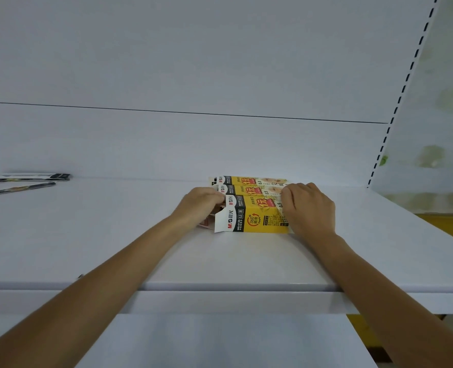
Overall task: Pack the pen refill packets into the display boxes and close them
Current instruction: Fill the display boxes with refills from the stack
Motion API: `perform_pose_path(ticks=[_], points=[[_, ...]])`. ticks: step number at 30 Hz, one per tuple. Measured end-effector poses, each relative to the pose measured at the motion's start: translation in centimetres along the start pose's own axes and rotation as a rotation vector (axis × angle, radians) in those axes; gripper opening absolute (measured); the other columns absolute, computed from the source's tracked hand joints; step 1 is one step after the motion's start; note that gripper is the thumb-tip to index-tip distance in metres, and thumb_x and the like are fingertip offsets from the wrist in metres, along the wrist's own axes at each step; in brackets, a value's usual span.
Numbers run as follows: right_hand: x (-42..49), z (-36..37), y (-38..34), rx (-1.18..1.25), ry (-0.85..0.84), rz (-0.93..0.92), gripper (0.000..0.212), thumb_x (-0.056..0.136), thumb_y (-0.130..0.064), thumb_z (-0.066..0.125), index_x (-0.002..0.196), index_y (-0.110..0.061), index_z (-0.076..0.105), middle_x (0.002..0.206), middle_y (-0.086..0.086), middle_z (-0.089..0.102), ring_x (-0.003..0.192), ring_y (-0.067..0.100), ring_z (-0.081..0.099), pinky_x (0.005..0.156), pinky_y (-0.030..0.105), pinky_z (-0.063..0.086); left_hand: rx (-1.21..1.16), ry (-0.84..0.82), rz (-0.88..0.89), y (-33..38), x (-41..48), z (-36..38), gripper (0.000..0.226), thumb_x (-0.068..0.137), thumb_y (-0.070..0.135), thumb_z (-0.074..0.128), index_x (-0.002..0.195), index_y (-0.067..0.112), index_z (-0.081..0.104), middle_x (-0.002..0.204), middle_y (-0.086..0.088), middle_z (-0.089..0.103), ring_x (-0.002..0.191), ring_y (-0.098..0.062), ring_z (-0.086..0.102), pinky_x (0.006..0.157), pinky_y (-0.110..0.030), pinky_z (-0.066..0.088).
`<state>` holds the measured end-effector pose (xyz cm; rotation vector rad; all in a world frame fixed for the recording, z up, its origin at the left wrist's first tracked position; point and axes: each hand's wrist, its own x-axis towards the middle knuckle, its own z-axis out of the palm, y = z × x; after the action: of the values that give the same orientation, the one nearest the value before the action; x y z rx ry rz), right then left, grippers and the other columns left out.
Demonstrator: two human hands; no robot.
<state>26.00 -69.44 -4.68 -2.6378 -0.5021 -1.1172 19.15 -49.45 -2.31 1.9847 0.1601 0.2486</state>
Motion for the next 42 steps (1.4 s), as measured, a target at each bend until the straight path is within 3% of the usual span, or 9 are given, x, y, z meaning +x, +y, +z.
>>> perform_pose_path(ticks=[4,9,13,17,19,22,26,38,42], points=[[0.0,-0.2,0.1,0.029,0.001,0.013,0.032,0.081,-0.027,0.025,0.066,-0.013,0.049,0.068,0.001,0.059,0.069,0.019,0.044,0.045,0.023,0.017,0.062,0.191,0.163,-0.9,-0.8,0.1,0.015,0.091,0.015,0.053,0.090,0.019,0.067,0.085,0.008,0.065,0.075,-0.001,0.059,0.053,-0.004,0.041],[-0.2,-0.7,0.0,0.079,-0.023,-0.018,0.044,0.084,-0.039,0.027,0.082,-0.014,0.063,0.085,-0.001,0.067,0.081,0.020,0.053,0.062,0.029,0.036,0.212,0.047,0.149,-1.1,-1.3,0.1,0.033,0.093,0.010,0.041,0.096,0.026,0.070,0.095,0.006,0.065,0.086,-0.011,0.061,0.079,-0.021,0.049],[0.3,-1.5,-0.1,-0.100,-0.255,-0.142,0.042,0.095,-0.034,0.019,0.105,-0.021,0.057,0.114,-0.003,0.062,0.105,0.023,0.048,0.081,0.034,0.035,0.362,-0.049,0.216,-1.2,-1.1,0.5,0.031,0.093,0.012,0.049,0.115,0.026,0.066,0.101,0.009,0.059,0.095,-0.008,0.048,0.064,0.001,0.033],[0.6,-2.1,-0.4,-0.031,-0.322,-0.067,0.040,0.098,-0.033,0.020,0.108,-0.022,0.057,0.113,-0.001,0.062,0.113,0.022,0.045,0.094,0.041,0.033,0.343,0.089,0.252,-1.5,-1.1,0.3,0.024,0.082,0.004,0.063,0.104,0.013,0.069,0.102,0.000,0.067,0.084,-0.007,0.055,0.060,0.004,0.036],[0.7,-2.2,-1.0,-0.002,-0.311,-0.018,0.040,0.098,-0.031,0.023,0.118,-0.018,0.055,0.114,0.003,0.063,0.115,0.023,0.044,0.097,0.042,0.032,0.344,0.125,0.305,-1.5,-1.2,-0.1,0.019,0.081,0.007,0.064,0.099,0.013,0.068,0.103,-0.001,0.068,0.082,-0.007,0.058,0.067,-0.001,0.040],[1.2,-2.8,-2.7,0.066,-0.236,-0.021,0.039,0.095,-0.021,0.040,0.132,-0.013,0.047,0.127,0.006,0.057,0.123,0.025,0.040,0.101,0.041,0.029,0.481,0.062,0.383,-1.1,-1.5,-1.6,0.022,0.085,0.016,0.062,0.108,0.017,0.061,0.107,0.002,0.062,0.096,-0.011,0.057,0.085,-0.025,0.046],[3.4,-4.2,-7.5,0.213,-0.212,-0.109,0.047,0.093,-0.016,0.045,0.138,-0.011,0.039,0.137,0.008,0.047,0.126,0.026,0.036,0.100,0.039,0.030,0.577,0.167,0.375,-1.1,-2.2,-5.5,0.029,0.085,0.015,0.058,0.114,0.018,0.055,0.106,0.005,0.058,0.096,-0.013,0.055,0.087,-0.031,0.046],[6.2,-1.1,-27.2,0.560,-0.164,-0.324,0.048,0.091,-0.017,0.047,0.138,-0.013,0.037,0.131,0.006,0.049,0.121,0.023,0.041,0.093,0.034,0.037,0.571,0.497,0.147,-9.9,-7.2,-23.8,0.026,0.086,0.009,0.057,0.111,0.015,0.059,0.107,0.005,0.057,0.093,-0.012,0.055,0.080,-0.023,0.039],[7.3,0.3,-34.6,0.618,-0.154,-0.339,0.049,0.090,-0.017,0.050,0.138,-0.013,0.039,0.130,0.006,0.050,0.118,0.022,0.044,0.095,0.034,0.037,0.615,0.465,0.151,-13.0,-8.0,-29.2,0.023,0.087,0.011,0.058,0.109,0.018,0.059,0.107,0.006,0.055,0.095,-0.010,0.054,0.088,-0.029,0.044]])
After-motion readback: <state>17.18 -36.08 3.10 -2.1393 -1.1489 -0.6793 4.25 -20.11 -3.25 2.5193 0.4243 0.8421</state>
